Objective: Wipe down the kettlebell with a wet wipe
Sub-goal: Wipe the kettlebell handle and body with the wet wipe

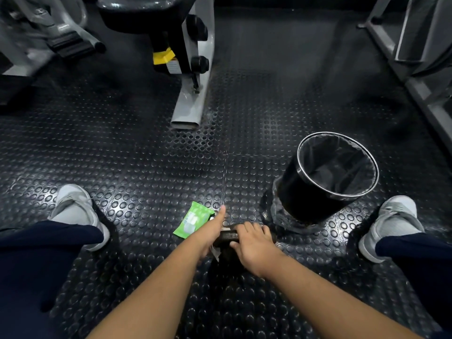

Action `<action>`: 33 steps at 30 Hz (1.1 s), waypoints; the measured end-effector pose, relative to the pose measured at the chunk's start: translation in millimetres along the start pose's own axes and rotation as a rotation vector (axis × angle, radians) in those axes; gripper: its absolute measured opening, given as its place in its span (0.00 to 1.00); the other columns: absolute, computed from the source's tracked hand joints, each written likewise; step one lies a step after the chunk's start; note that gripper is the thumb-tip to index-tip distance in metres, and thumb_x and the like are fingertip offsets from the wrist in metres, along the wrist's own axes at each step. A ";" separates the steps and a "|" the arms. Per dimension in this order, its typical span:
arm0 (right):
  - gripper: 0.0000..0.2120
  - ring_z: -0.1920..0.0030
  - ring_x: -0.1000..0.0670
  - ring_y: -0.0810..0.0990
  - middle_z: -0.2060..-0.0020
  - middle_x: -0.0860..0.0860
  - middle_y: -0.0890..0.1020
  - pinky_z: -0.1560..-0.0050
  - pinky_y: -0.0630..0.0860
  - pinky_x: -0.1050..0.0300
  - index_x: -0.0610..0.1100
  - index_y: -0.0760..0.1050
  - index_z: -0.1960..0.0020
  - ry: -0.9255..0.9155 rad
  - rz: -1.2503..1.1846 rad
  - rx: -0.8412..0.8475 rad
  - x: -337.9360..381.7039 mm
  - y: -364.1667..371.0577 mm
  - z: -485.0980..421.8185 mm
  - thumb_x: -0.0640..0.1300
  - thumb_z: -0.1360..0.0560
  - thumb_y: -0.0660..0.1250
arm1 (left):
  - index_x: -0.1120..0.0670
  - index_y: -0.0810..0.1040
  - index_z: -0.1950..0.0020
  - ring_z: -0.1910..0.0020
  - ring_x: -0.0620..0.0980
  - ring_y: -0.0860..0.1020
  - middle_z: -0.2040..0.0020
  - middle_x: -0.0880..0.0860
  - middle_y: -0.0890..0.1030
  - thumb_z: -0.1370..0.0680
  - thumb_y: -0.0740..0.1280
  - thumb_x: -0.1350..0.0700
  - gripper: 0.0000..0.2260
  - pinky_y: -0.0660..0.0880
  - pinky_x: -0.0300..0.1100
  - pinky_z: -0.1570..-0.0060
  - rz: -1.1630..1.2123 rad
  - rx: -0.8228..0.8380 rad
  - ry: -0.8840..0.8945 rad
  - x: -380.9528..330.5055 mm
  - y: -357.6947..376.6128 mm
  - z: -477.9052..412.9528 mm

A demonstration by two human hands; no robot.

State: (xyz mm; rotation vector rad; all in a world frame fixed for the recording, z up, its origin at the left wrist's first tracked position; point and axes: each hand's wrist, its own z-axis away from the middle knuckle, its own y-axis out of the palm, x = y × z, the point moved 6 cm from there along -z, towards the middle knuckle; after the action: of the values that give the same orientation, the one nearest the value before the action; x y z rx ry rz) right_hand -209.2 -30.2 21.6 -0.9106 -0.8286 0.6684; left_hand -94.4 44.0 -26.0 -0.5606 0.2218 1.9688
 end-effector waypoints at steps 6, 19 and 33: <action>0.19 0.38 0.47 0.68 0.38 0.51 0.72 0.30 0.61 0.45 0.48 0.67 0.31 -0.002 -0.009 -0.002 -0.4 -0.3 -0.1 0.58 0.15 0.52 | 0.46 0.71 0.24 0.30 0.62 0.75 0.26 0.56 0.75 0.55 0.57 0.11 0.66 0.71 0.61 0.30 -0.081 0.067 -0.058 -5.3 -6.0 -11.2; 0.19 0.35 0.45 0.68 0.36 0.50 0.71 0.27 0.59 0.42 0.48 0.66 0.30 0.008 -0.013 0.023 -0.2 -2.0 1.4 0.57 0.15 0.52 | 0.58 0.82 0.47 0.62 0.54 0.85 0.58 0.57 0.86 0.21 0.53 0.26 0.36 0.79 0.44 0.58 0.017 0.126 -0.092 4.6 -3.8 0.7; 0.20 0.35 0.45 0.68 0.36 0.50 0.72 0.27 0.60 0.41 0.48 0.66 0.30 -0.007 -0.015 0.020 0.4 -3.1 2.3 0.57 0.15 0.52 | 0.56 0.84 0.38 0.50 0.55 0.85 0.45 0.58 0.86 0.28 0.56 0.21 0.42 0.79 0.47 0.45 0.069 0.160 -0.061 7.0 -1.7 -3.6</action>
State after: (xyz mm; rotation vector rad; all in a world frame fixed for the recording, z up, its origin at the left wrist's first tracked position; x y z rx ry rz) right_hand -210.5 -30.3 25.3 -0.8839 -0.8329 0.6655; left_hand -94.4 49.0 -32.4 -0.3928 0.3607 2.0101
